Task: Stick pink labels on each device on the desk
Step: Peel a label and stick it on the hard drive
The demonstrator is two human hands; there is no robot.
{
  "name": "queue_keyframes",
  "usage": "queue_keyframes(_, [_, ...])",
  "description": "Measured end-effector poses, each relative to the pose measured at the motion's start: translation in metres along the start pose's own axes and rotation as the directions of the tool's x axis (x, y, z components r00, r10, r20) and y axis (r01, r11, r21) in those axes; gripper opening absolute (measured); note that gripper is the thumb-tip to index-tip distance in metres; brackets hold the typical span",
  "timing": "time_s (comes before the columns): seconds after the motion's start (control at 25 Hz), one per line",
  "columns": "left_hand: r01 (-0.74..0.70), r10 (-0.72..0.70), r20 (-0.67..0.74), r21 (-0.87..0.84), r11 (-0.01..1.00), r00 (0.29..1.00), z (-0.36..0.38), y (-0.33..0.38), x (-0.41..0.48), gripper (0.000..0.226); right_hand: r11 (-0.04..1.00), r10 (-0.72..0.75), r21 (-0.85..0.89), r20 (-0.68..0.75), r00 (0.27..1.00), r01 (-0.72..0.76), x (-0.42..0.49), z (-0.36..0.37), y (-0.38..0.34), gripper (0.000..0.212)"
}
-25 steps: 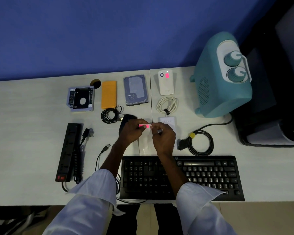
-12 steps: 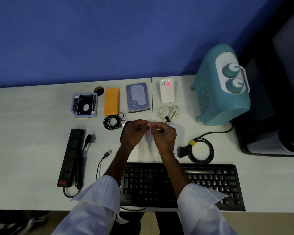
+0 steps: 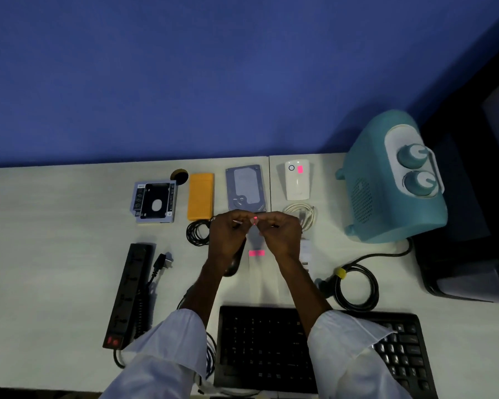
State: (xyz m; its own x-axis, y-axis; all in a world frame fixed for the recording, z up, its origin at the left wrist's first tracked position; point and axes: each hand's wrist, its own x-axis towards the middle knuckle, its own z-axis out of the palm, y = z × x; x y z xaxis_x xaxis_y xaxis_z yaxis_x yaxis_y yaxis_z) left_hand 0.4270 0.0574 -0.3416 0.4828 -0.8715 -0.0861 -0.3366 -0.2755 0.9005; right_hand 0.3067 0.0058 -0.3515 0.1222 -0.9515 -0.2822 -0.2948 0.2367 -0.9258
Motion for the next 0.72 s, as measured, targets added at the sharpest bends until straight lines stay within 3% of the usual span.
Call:
queue_keyframes(0.24, [0.027, -0.030, 0.015, 0.133, 0.991, 0.999, -0.010, -0.016, 0.044, 0.025, 0.998, -0.036, -0.060, -0.029, 0.999, 0.034, 0.053, 0.032, -0.018, 0.003])
queue_keyframes(0.6, [-0.106, 0.066, 0.144, 0.291, 0.951, 0.987, -0.014, -0.040, 0.063, 0.032, 0.957, -0.030, -0.289, -0.056, 0.998, 0.013, 0.128, 0.091, -0.028, 0.015])
queue_keyframes(0.72, [-0.106, 0.048, 0.179, 0.329, 0.938, 0.983, -0.015, -0.041, 0.065, 0.035, 0.934, 0.003, -0.352, -0.154, 0.988, -0.058, 0.129, 0.099, -0.026, 0.017])
